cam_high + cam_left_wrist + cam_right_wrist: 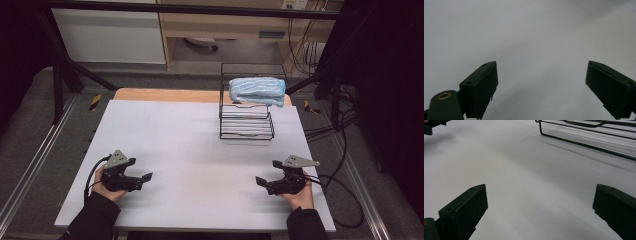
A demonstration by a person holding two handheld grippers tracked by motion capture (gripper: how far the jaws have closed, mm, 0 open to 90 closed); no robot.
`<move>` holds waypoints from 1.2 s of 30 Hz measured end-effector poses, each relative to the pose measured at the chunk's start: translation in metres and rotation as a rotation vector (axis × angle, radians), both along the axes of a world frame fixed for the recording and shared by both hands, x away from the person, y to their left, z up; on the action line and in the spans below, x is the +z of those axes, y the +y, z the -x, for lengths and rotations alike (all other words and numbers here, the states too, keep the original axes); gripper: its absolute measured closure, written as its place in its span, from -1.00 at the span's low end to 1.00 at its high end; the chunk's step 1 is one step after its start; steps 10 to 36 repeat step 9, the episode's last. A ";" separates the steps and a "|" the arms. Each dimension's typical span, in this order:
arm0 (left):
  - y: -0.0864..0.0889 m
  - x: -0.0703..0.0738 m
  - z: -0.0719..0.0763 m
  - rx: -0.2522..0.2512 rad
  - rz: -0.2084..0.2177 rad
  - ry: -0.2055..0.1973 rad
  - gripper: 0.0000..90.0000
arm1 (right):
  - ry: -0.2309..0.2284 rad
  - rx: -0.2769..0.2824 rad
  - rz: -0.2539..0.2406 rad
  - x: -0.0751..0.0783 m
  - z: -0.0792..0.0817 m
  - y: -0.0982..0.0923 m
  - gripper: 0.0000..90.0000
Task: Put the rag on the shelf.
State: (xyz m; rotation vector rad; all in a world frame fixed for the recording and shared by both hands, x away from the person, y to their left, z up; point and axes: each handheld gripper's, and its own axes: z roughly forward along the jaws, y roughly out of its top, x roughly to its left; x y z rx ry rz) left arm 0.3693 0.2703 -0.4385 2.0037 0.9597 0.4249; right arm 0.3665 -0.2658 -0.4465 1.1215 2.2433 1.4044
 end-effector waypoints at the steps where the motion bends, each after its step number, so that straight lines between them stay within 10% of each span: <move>1: 0.000 -0.001 0.000 -0.002 0.002 0.002 -0.76 | 0.003 -0.001 -0.004 -0.001 0.001 -0.001 -0.99; 36: 0.002 -0.003 -0.001 0.003 0.006 0.015 -0.76 | 0.012 0.002 -0.006 -0.005 0.001 -0.003 -0.99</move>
